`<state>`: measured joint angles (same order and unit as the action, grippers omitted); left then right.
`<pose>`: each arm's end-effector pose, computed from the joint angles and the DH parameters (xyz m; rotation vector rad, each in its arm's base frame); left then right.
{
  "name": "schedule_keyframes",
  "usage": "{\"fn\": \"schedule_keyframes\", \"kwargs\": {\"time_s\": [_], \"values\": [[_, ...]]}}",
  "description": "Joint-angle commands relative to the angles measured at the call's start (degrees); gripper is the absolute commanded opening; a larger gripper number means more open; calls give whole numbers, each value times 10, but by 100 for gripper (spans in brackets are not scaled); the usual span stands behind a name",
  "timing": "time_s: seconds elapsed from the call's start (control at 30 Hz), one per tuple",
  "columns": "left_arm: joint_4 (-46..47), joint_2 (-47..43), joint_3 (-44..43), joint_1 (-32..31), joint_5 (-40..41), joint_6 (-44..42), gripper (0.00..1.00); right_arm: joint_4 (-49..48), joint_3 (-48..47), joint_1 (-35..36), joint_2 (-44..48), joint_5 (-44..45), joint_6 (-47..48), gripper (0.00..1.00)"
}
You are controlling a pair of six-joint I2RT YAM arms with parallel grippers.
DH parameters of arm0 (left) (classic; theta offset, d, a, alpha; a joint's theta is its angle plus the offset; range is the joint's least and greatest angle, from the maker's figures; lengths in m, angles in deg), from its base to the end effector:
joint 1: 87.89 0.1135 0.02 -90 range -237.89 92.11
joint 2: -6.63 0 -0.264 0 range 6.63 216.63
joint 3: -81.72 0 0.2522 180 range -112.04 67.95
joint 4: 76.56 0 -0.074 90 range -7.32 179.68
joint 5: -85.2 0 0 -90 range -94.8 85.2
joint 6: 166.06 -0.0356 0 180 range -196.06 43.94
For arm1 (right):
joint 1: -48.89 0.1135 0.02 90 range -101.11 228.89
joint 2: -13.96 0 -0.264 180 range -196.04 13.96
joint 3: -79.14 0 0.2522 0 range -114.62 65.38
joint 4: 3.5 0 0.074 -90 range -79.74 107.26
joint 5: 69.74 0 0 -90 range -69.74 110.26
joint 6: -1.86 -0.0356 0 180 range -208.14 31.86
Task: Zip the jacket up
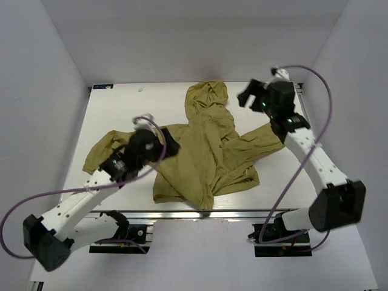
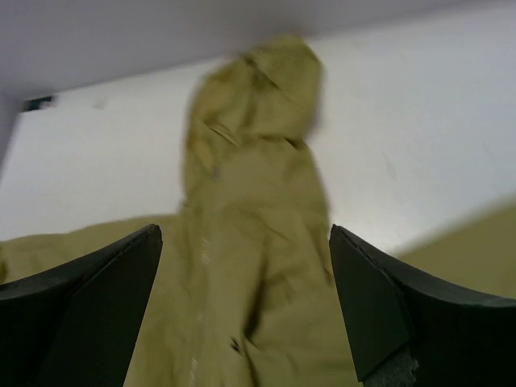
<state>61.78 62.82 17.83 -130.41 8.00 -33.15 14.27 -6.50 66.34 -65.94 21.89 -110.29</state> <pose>0.1625 -0.1383 0.3059 -0.1394 2.2088 -0.6155 0.3169 0.0985 0.3758 0.0948 1.8027 0.4707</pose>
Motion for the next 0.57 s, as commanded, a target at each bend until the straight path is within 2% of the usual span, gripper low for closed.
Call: {"fn": "schedule_keyframes", "kwargs": {"time_s": [0.0, 0.07, 0.1, 0.17, 0.2, 0.3, 0.4, 0.53], "values": [[-14, 51, -25, 203, -74, -34, 98, 131, 93, -27, 61, 61, -45, 89], [-32, 114, -72, 274, -163, -58, 98, 172, 129, -28, 102, 102, -61, 89], [-65, 133, -93, 309, -160, -73, 98, 177, 145, -29, 113, 108, -58, 89], [-91, 156, -150, 314, -100, -85, 98, 170, 177, -30, 150, 130, -41, 89], [-100, 159, -162, 316, -37, -85, 98, 167, 202, -29, 159, 141, -38, 90], [-93, 127, -158, 319, 21, -86, 98, 167, 228, -30, 191, 142, -31, 89], [-48, 80, -124, 321, 21, -101, 98, 163, 246, -29, 217, 138, -25, 89], [-33, 47, -93, 321, 34, -101, 98, 145, 260, -30, 252, 159, -28, 89]]}}
